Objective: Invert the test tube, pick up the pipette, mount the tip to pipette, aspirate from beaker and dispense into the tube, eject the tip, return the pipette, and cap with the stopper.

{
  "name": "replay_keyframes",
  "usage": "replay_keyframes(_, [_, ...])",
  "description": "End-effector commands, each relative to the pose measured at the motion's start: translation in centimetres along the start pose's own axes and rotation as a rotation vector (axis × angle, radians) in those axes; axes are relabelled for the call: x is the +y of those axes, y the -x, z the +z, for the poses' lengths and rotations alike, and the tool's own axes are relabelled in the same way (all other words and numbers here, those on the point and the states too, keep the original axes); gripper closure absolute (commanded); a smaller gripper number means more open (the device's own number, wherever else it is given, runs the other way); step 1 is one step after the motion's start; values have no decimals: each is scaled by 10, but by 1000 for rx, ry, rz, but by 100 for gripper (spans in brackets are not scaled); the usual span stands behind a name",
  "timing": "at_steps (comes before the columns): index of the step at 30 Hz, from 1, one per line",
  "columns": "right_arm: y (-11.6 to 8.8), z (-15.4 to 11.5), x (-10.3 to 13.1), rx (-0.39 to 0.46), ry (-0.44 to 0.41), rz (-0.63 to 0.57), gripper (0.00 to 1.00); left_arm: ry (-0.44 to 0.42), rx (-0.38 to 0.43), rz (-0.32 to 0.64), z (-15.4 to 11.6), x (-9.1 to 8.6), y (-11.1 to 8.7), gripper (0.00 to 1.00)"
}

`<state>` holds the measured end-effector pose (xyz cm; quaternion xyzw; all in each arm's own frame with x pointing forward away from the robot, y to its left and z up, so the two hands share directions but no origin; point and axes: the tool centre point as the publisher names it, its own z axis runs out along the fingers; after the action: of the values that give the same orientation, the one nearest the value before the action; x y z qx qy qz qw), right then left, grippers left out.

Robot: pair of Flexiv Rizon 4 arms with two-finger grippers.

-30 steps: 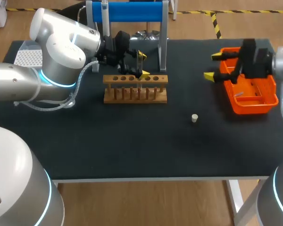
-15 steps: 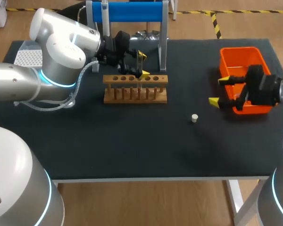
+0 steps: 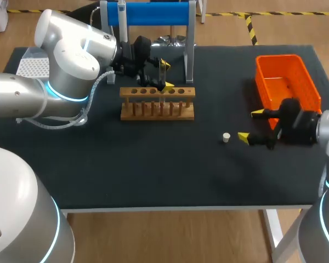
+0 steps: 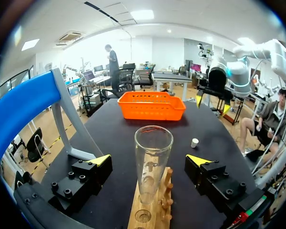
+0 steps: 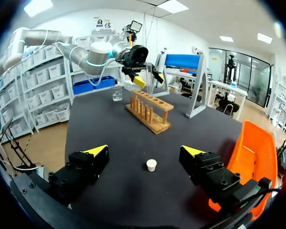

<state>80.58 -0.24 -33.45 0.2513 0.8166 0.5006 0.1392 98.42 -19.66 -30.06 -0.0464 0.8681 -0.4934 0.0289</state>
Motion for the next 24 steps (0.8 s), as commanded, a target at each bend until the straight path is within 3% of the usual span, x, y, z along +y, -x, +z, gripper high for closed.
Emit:
replay_keyframes(1, [-5,13,-9,-42,-8,8,0,1,-1,0,0,0,0,0])
replay_keyframes(24, [-1,49,-39,-76,-9,53,1,1,-1,0,0,0,0,0])
